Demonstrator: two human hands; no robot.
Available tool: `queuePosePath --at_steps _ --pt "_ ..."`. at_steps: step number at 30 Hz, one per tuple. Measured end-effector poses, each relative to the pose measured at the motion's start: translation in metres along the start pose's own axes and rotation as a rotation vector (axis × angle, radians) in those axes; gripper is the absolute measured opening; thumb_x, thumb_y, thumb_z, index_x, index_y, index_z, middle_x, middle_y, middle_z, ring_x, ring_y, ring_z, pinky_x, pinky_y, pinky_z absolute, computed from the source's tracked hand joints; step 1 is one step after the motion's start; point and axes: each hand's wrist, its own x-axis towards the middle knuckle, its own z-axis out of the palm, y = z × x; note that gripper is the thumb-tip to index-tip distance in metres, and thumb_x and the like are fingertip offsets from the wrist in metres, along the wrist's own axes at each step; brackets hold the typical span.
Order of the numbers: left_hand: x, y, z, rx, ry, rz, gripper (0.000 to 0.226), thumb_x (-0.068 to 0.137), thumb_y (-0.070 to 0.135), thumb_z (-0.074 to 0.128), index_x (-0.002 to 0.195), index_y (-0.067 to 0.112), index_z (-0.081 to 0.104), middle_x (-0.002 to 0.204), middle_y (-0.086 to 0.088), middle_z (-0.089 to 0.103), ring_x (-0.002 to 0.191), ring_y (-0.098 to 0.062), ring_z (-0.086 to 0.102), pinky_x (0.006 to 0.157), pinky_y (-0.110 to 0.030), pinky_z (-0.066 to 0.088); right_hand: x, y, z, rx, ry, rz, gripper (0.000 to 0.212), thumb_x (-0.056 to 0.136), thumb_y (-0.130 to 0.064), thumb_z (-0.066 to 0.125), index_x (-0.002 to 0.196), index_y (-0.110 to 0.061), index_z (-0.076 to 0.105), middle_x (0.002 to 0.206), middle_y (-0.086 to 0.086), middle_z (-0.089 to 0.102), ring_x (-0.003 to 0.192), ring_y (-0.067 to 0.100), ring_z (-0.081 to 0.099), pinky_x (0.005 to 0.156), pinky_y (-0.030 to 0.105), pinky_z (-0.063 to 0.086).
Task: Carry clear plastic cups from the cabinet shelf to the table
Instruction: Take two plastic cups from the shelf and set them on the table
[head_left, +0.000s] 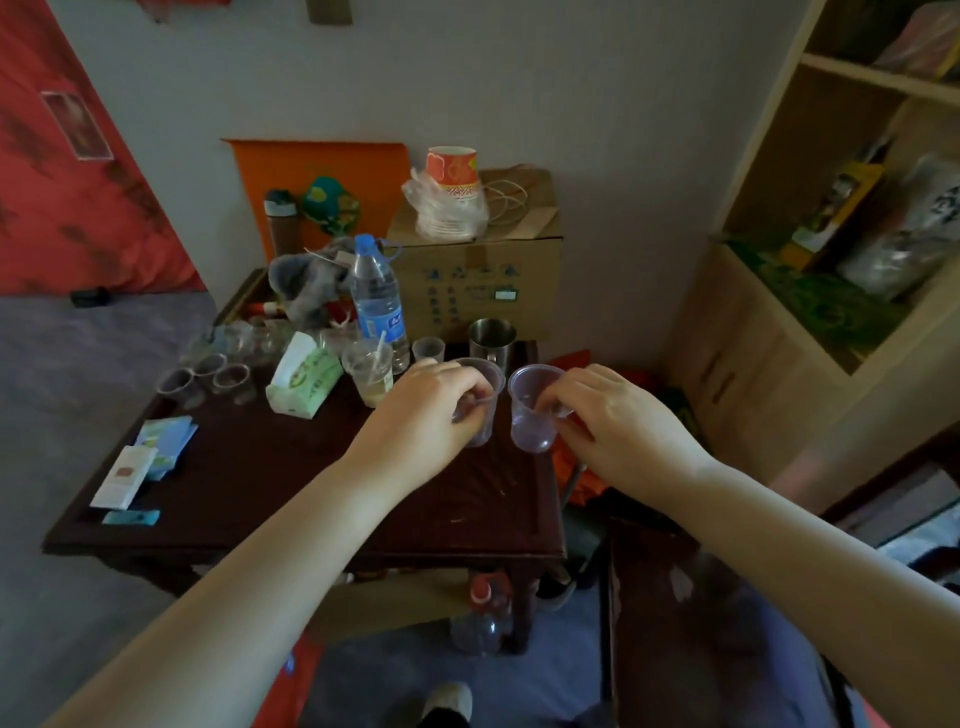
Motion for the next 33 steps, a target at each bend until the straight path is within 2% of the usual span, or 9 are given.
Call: queuePosePath --at_steps 4,8,15,19,25,33 --pt "0.035 -0.055 0.020 -0.019 -0.002 0.045 0.007 0.082 0.016 0.063 0.087 0.018 0.066 0.078 0.012 0.055 0.079 -0.007 0.042 0.068 -0.011 0.032 0.045 0.022 0.034 0.011 0.019 0.042 0.013 0.086 -0.015 0.057 0.097 -0.020 0.062 0.097 -0.008 0.062 0.093 0.011 0.051 0.074 0.020 0.040" --pt "0.064 -0.115 0.050 -0.054 -0.065 0.050 0.007 0.082 0.017 0.065 0.089 0.017 0.067 0.082 0.008 0.062 0.084 -0.010 0.048 0.074 -0.018 0.034 0.084 0.043 0.075 0.031 0.021 0.099 0.013 0.084 -0.016 0.059 0.096 -0.017 0.062 0.097 -0.006 0.062 0.095 0.013 0.052 0.075 0.028 0.048" --pt "0.088 -0.191 0.105 -0.069 -0.199 0.021 0.019 0.081 0.016 0.065 0.100 0.015 0.066 0.092 0.004 0.065 0.090 -0.011 0.048 0.079 -0.016 0.032 0.121 0.082 0.154 0.087 -0.104 0.214 0.015 0.089 -0.016 0.054 0.101 -0.016 0.062 0.101 -0.003 0.061 0.099 0.014 0.051 0.076 0.035 0.051" --pt "0.089 -0.220 0.139 -0.089 -0.275 -0.021 0.019 0.082 0.017 0.064 0.101 0.015 0.065 0.095 0.004 0.066 0.095 -0.014 0.051 0.084 -0.017 0.038 0.133 0.102 0.193 0.097 -0.200 0.251 0.014 0.089 -0.017 0.055 0.100 -0.014 0.063 0.101 0.000 0.063 0.100 0.018 0.053 0.073 0.039 0.052" --pt "0.087 -0.249 0.181 -0.098 -0.340 -0.080 0.019 0.085 0.019 0.060 0.103 0.013 0.065 0.097 0.002 0.066 0.100 -0.015 0.052 0.086 -0.017 0.037 0.147 0.131 0.241 0.092 -0.268 0.325 0.019 0.091 -0.022 0.052 0.104 -0.016 0.065 0.103 -0.003 0.063 0.100 0.015 0.052 0.070 0.034 0.050" --pt "0.097 -0.271 0.222 -0.097 -0.378 -0.131 0.020 0.088 0.018 0.057 0.106 0.013 0.065 0.102 -0.001 0.067 0.103 -0.018 0.052 0.087 -0.023 0.041 0.155 0.150 0.281 0.044 -0.262 0.335 0.007 0.083 -0.016 0.062 0.084 -0.012 0.068 0.084 0.002 0.066 0.082 0.024 0.058 0.066 0.038 0.050"
